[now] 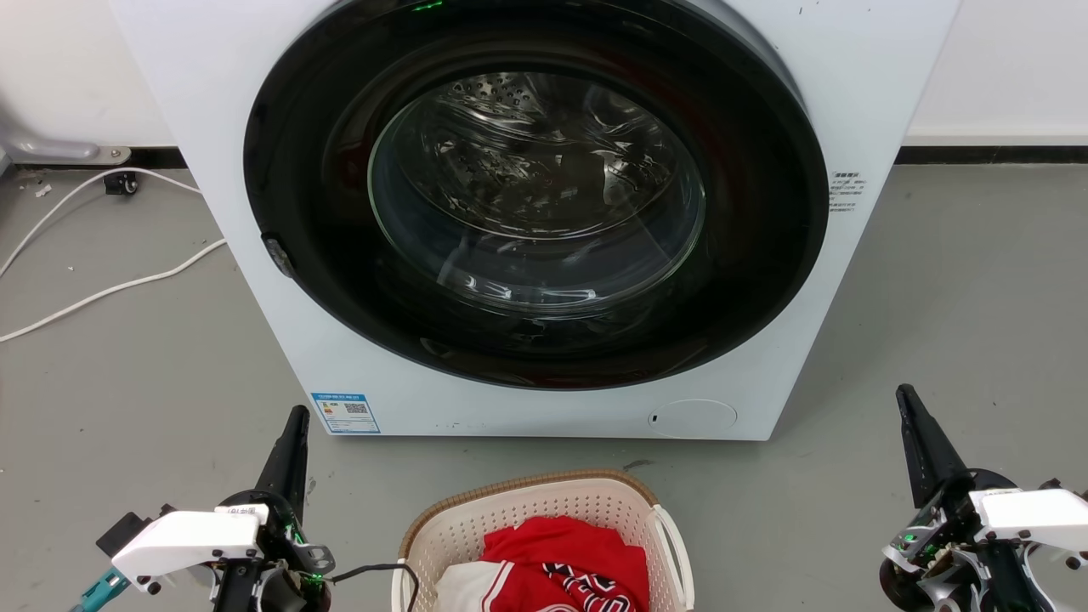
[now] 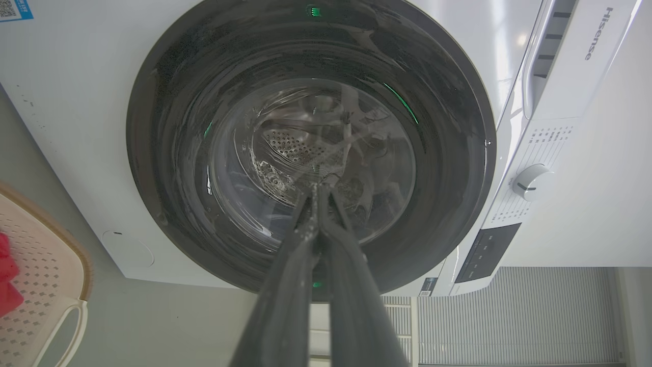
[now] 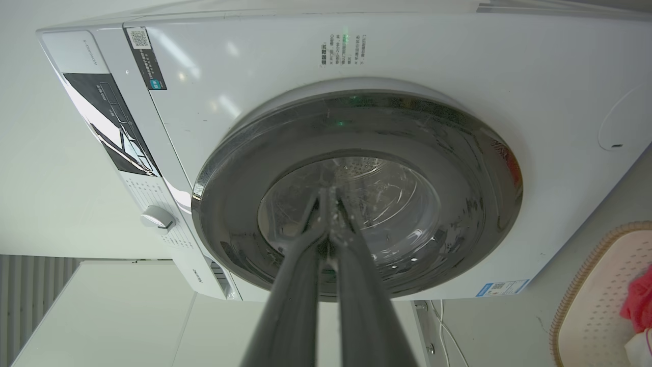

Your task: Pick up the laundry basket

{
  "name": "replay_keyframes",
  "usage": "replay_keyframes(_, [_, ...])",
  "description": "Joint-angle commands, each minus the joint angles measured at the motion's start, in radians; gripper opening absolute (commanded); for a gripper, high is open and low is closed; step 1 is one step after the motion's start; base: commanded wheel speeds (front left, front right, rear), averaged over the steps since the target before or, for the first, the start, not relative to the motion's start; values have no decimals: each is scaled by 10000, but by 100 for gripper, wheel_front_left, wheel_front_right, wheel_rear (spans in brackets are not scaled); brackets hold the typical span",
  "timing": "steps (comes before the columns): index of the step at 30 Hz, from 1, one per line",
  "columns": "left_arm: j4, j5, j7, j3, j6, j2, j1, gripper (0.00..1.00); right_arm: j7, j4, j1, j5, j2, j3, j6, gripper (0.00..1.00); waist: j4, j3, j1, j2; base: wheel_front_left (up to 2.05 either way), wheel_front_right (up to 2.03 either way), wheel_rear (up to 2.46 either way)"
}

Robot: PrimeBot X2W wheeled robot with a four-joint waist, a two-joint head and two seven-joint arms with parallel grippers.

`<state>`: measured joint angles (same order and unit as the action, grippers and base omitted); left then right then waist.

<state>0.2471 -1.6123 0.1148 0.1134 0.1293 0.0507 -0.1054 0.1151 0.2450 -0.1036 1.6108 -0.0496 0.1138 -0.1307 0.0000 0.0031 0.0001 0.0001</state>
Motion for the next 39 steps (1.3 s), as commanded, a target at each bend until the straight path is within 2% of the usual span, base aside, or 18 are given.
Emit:
replay_keyframes(1, [-34, -13, 23, 25, 32, -11, -77, 0, 14, 5, -115, 42, -12, 7, 0, 0, 0, 0, -1, -1, 0, 0, 0])
replay_keyframes(34, [-35, -14, 22, 24, 32, -11, -77, 0, 13, 5, -115, 43, -12, 6, 0, 0, 0, 0, -1, -1, 0, 0, 0])
replay_keyframes(35, [-6, -1, -7, -2, 0, 0, -2, 100, -10, -3, 0, -3, 0, 1, 0, 100, 0, 1, -1, -1, 0, 0, 0])
replay_keyframes(39, [132, 5, -94, -76, -1, -22, 168, 100, -93, 181, 192, -32, 13, -17, 0, 100, -1, 3, 0, -1, 0, 0, 0])
